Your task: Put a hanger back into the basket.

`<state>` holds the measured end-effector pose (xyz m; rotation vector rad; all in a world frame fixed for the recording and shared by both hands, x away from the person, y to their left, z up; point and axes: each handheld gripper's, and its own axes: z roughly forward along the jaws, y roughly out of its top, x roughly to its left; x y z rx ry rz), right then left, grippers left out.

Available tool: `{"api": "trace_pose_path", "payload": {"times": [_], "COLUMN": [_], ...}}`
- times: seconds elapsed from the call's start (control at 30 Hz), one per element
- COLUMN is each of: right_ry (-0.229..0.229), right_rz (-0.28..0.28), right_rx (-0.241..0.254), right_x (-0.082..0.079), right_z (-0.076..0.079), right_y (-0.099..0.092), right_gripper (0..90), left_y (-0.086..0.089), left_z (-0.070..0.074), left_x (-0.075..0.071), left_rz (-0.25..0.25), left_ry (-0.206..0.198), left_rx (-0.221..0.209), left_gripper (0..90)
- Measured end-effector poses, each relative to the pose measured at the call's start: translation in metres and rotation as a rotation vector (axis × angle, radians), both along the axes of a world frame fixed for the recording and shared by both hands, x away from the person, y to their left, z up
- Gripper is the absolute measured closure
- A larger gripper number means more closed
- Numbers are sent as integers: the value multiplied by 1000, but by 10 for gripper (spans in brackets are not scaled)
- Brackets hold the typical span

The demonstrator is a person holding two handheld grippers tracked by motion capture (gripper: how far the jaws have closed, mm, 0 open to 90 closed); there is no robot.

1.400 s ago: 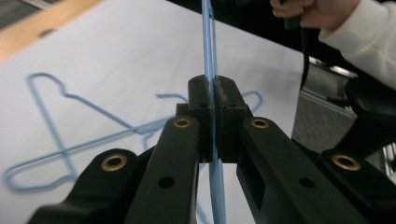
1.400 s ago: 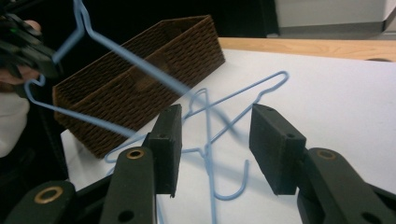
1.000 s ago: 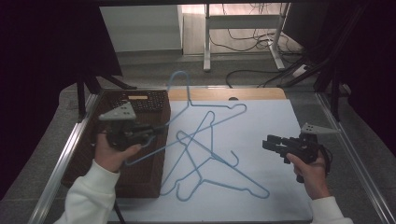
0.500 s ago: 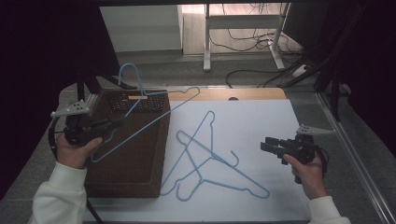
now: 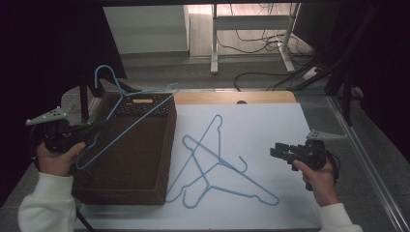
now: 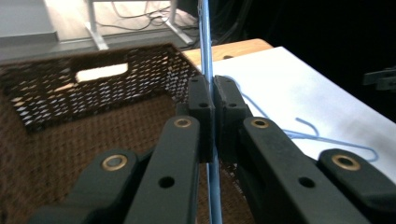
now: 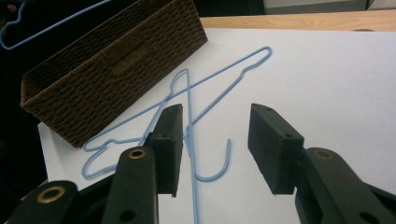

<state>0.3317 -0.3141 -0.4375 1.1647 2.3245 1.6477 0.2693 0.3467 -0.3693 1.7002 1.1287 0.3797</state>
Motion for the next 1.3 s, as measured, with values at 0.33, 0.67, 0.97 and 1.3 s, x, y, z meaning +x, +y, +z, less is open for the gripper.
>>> {"api": "trace_pose_path", "payload": {"times": [0.33, 0.67, 0.97, 1.3], "right_ry": [8, 13, 11, 12], "right_rz": [-5, -5, -9, -7], "right_rx": [-6, -12, -8, -9], "right_x": [1, 2, 1, 1], "right_z": [-3, -4, -3, -3], "right_y": [-1, 0, -3, -3], "right_gripper": [554, 554, 554, 550], "left_y": [20, 17, 5, 1], "left_z": [-29, -57, -75, -71], "left_x": [0, 12, 25, 22], "left_rz": [46, 29, 35, 234], "left_ry": [55, 124, 194, 149], "left_rx": [-4, -18, 53, 255], "left_gripper": [875, 875, 873, 543]}}
